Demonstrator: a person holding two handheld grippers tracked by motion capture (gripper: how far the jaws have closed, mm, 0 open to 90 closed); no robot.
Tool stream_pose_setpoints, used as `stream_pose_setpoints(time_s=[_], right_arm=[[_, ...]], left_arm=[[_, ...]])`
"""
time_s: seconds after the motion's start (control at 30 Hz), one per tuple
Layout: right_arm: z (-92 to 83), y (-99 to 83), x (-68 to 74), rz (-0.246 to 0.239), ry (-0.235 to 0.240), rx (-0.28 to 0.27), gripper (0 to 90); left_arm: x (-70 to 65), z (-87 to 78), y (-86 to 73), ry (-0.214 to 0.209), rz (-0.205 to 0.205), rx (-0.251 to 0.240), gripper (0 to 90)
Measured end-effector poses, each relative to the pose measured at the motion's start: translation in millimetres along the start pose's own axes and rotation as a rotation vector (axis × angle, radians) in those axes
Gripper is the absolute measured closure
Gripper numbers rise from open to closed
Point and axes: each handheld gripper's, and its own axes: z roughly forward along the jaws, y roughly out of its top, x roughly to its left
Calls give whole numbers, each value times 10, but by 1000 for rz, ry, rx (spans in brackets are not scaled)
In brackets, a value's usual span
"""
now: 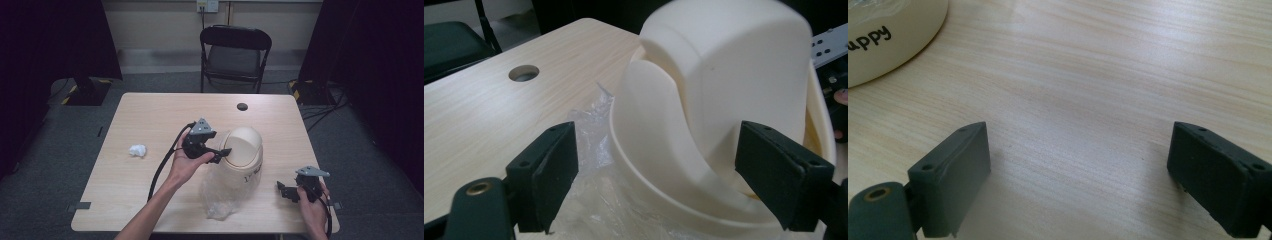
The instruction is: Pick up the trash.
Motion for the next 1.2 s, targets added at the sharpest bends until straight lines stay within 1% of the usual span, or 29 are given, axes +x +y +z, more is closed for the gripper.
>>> stream_pose_setpoints(time_s=[0.03, 0.07, 0.1, 0.13, 0.17, 0.27, 0.4, 0.43, 0.5, 0.53, 0.57, 0.6, 0.63, 0.67, 0.7, 0.73, 0.8, 0.83, 0.87, 0.93, 0.97, 1.07, 1.1, 1.2], right_arm=[[1, 0, 0, 1, 1, -1, 94], [1, 0, 1, 1, 1, -1, 94], [1, 0, 1, 1, 1, -1, 94], [1, 0, 0, 1, 1, -1, 94], [0, 0, 0, 0, 0, 0, 94], [1, 0, 0, 0, 1, -1, 94], [1, 0, 0, 0, 1, -1, 94], [1, 0, 0, 1, 1, 0, 94], [0, 0, 1, 2, 0, 0, 94], [0, 0, 1, 2, 0, 0, 94], [1, 0, 1, 2, 1, 0, 94], [1, 0, 1, 2, 1, 0, 94], [1, 0, 1, 2, 1, 0, 94], [1, 0, 1, 2, 1, 0, 94], [1, 0, 1, 2, 1, 0, 94], [1, 0, 1, 2, 1, 0, 94], [1, 0, 1, 2, 1, 0, 94], [0, 0, 1, 1, 0, 0, 94], [1, 0, 1, 1, 1, 0, 94], [0, 0, 1, 1, 0, 0, 94], [1, 0, 1, 2, 1, 0, 94], [1, 0, 1, 2, 1, 0, 94], [1, 0, 1, 2, 1, 0, 94], [1, 0, 1, 2, 1, 0, 94]], left_arm=[[10, 9, -5, -1, -3, 7, 172], [19, 20, -10, 7, 3, 16, 170], [19, 20, -10, 7, 3, 16, 161], [51, 30, -18, 1, -9, 21, 154], [63, 33, -18, -2, -19, 21, 156], [83, 41, -17, -3, -18, 20, 153], [110, 59, -14, 3, -29, 23, 150], [130, 89, -6, -3, -45, 41, 146], [143, 120, 12, -15, -51, 59, 129], [143, 120, 12, -15, -51, 59, 113], [141, 154, 41, 7, -31, 79, 110], [134, 172, 51, 7, -30, 85, 117], [131, 185, 60, 11, -20, 89, 127], [129, 198, 61, 19, -17, 88, 137], [134, 214, 57, 16, -20, 85, 146], [132, 229, 52, 15, -32, 85, 153], [135, 272, 40, 8, -33, 86, 151], [123, 300, 36, 21, -41, 93, 157], [114, 326, 36, 38, -20, 112, 157], [107, 354, 30, 31, -23, 110, 158], [124, 387, 22, 11, -40, 108, 154], [129, 395, 24, 11, -46, 106, 156], [119, 401, 27, 15, -39, 97, 158], [119, 371, 36, 16, -34, 92, 160]])
